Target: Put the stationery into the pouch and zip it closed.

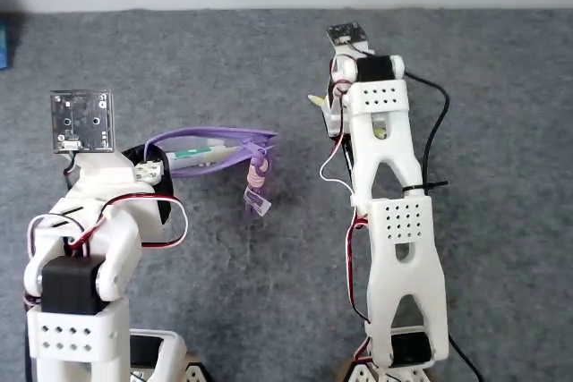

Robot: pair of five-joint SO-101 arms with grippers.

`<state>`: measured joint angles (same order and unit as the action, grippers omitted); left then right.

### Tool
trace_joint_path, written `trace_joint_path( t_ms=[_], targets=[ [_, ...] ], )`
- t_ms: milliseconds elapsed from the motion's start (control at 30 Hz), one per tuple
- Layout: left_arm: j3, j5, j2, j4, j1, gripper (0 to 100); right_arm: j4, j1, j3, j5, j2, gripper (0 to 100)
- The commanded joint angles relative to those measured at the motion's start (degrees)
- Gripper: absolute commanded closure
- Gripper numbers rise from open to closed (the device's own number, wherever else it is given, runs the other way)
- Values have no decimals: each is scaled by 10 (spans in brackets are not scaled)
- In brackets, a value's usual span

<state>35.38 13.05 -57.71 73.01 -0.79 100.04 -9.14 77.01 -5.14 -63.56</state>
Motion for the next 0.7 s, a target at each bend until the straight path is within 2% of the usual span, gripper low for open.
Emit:
trace_joint_path(
  t_ms=[0,200,500,667],
  targets=[
    [0,-3,5,-4,4,988,30,6,93,15,22,991],
    [1,-6,5,-3,4,988,31,-7,44,18,138,991],
    [2,-6,6,5,4,988,28,-43,-295,78,466,991],
    [1,-6,6,5,4,988,28,-73,-395,117,625,991]
  ],
)
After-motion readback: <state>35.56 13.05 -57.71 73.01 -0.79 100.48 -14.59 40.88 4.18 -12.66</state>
